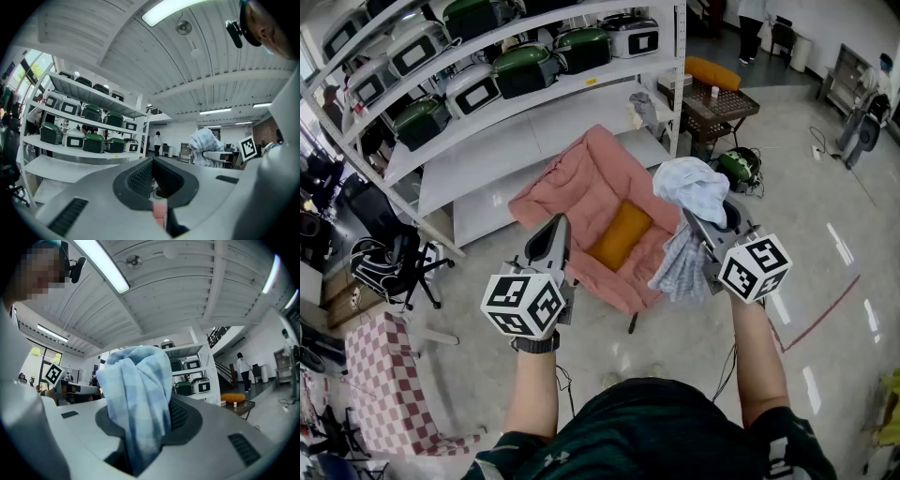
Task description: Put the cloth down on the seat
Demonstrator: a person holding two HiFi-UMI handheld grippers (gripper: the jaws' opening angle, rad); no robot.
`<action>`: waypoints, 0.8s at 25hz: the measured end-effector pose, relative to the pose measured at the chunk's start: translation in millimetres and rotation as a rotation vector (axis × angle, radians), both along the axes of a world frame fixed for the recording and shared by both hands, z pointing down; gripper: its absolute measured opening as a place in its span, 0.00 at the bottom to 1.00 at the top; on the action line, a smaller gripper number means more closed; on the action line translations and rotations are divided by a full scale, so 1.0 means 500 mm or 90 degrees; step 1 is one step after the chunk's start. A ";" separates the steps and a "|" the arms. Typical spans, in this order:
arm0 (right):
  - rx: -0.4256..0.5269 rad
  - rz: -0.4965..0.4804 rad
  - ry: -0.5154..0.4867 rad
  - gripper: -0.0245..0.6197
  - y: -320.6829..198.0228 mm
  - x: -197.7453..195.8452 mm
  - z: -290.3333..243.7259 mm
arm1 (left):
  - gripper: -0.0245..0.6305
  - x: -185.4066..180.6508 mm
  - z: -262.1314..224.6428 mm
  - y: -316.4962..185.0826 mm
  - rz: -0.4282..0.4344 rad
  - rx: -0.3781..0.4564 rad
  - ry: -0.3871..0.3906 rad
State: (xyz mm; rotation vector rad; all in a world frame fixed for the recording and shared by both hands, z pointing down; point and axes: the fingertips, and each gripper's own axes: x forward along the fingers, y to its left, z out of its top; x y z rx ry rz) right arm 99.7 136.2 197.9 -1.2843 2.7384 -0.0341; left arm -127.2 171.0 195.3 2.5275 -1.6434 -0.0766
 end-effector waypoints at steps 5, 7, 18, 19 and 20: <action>0.001 -0.004 0.007 0.27 0.001 0.009 -0.005 | 0.04 0.015 -0.004 0.003 -0.001 0.000 0.005; 0.001 -0.005 0.009 0.27 0.001 0.013 -0.002 | 0.04 0.020 -0.001 0.003 -0.003 -0.002 0.004; -0.001 -0.005 0.004 0.28 -0.004 0.057 -0.007 | 0.04 0.050 -0.009 0.001 -0.029 0.008 0.015; 0.000 -0.004 0.004 0.28 -0.006 0.063 -0.004 | 0.04 0.055 -0.008 -0.001 -0.032 0.009 0.013; 0.000 -0.003 0.004 0.28 -0.007 0.068 0.000 | 0.04 0.059 -0.004 -0.002 -0.034 0.009 0.011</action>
